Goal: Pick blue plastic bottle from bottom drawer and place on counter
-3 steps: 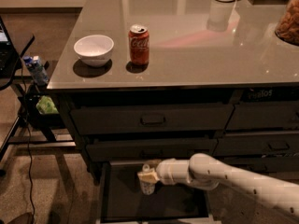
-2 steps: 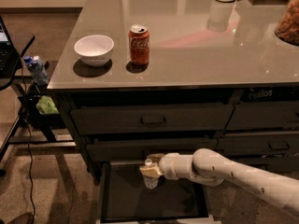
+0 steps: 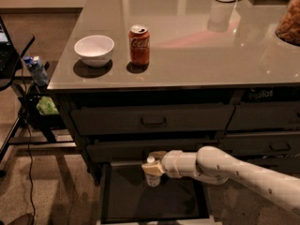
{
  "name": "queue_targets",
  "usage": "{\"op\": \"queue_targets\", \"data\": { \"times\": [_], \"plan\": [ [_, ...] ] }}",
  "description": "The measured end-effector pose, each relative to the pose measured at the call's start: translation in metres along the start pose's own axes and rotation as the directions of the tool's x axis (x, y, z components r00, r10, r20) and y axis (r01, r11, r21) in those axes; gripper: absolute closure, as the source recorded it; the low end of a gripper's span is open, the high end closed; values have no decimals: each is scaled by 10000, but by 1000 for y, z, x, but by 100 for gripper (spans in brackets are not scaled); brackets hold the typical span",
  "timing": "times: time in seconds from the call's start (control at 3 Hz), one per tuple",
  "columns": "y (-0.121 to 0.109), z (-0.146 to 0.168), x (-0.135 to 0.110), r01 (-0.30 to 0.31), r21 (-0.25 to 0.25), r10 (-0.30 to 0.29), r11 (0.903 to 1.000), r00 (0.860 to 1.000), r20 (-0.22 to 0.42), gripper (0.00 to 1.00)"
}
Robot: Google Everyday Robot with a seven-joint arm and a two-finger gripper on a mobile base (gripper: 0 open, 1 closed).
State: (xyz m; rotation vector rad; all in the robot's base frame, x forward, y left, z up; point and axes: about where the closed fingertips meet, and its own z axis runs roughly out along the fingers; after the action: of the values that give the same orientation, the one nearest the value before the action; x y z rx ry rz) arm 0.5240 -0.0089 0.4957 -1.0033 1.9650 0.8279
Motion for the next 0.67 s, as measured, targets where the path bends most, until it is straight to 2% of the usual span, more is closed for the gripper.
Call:
{"op": "queue_targets", "data": {
  "times": [0.67],
  "plan": [
    [4,-69,-75,740,652,-741,9951,9973,0,100]
  ]
}}
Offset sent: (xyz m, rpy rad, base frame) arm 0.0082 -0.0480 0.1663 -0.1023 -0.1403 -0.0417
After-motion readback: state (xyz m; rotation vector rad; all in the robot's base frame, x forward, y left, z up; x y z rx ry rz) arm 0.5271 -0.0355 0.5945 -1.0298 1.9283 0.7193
